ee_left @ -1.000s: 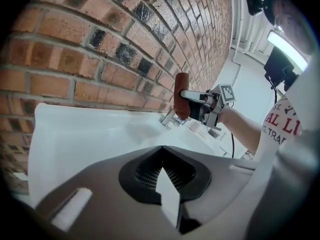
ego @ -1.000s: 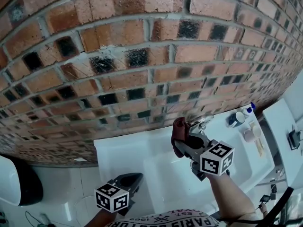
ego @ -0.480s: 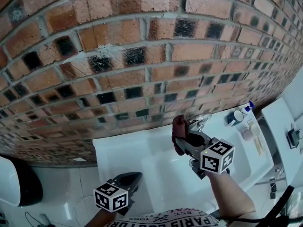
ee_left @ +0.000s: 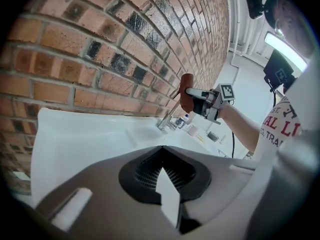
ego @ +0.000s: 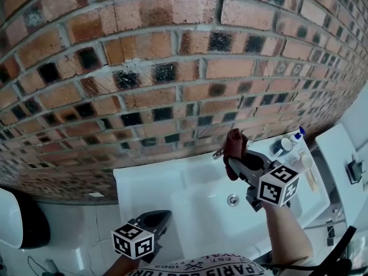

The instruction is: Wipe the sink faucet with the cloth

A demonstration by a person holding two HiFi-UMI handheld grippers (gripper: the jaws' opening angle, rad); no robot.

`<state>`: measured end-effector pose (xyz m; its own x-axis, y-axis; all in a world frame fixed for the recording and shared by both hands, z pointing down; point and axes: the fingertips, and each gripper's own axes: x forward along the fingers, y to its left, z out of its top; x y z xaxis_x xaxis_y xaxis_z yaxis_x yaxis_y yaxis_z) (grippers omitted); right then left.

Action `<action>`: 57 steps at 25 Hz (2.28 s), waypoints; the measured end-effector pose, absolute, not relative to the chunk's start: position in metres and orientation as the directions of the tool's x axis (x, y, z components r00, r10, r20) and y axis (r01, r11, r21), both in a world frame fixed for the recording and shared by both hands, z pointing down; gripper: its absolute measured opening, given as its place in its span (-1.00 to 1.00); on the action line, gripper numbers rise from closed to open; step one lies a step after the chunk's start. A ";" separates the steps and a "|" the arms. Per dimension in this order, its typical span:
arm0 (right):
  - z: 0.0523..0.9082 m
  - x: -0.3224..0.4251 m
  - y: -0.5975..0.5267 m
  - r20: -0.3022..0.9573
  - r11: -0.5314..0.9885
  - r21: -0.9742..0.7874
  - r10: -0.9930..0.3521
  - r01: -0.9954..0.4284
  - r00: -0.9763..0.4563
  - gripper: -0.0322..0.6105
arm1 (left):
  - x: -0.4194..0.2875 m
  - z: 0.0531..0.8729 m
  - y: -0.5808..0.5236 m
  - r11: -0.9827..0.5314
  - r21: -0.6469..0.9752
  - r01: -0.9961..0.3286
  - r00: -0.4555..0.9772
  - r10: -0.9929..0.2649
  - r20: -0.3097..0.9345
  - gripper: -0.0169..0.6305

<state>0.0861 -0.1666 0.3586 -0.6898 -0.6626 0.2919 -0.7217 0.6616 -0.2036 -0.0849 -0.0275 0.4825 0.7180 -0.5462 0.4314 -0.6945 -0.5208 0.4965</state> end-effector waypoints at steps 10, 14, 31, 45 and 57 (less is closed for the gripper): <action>0.358 0.151 -0.186 0.277 0.581 -0.165 -0.748 -0.797 -0.603 -0.60 | -0.069 0.471 -0.029 -0.539 0.470 -0.699 0.715 -0.539 0.445 -0.93; 0.376 0.174 -0.195 0.282 0.544 -0.185 -0.768 -0.818 -0.575 -0.60 | -0.062 0.475 -0.031 -0.539 0.464 -0.703 0.711 -0.523 0.470 -0.93; 0.473 0.199 -0.218 0.408 0.454 -0.267 -0.746 -0.850 -0.527 -0.61 | -0.033 0.492 -0.043 -0.556 0.450 -0.699 0.710 -0.460 0.534 -0.93; 0.412 0.187 -0.177 0.325 0.538 -0.151 -0.765 -0.829 -0.556 -0.61 | -0.036 0.483 -0.033 -0.558 0.463 -0.689 0.723 -0.475 0.502 -0.93; 0.433 0.134 -0.168 0.450 0.664 0.024 -0.675 -0.747 -0.585 -0.61 | -0.043 0.478 -0.028 -0.555 0.486 -0.675 0.738 -0.493 0.461 -0.93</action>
<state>0.1337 -0.1684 0.4332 -0.5849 -0.6748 0.4500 -0.7473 0.6640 0.0245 -0.0435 -0.0284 0.4779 0.7377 -0.4933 0.4610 -0.6750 -0.5552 0.4860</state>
